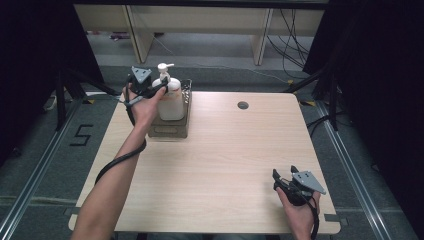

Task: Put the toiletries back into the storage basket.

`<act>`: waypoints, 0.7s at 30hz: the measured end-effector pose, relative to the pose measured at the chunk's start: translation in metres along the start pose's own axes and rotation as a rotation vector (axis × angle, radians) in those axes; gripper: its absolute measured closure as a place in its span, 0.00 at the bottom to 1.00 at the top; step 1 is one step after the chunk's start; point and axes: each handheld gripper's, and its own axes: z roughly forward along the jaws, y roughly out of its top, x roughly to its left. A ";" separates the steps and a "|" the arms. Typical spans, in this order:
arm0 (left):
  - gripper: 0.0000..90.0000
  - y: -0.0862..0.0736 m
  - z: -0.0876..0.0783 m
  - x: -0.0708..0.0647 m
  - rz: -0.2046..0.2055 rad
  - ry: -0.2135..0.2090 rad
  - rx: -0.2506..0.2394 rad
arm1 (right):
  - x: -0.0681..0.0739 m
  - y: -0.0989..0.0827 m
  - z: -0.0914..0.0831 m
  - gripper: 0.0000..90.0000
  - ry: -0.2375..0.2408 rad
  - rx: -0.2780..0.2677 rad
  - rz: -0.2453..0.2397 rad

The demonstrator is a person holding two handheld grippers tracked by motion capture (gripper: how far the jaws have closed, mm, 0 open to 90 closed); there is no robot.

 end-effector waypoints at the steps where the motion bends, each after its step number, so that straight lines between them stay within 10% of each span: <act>1: 0.37 0.000 -0.002 0.001 -0.001 -0.001 -0.004 | -0.002 0.001 -0.001 0.37 0.005 0.004 -0.024; 21: 0.37 -0.025 -0.066 0.005 -0.013 -0.112 -0.006 | -0.001 0.001 -0.001 0.37 -0.003 -0.002 -0.030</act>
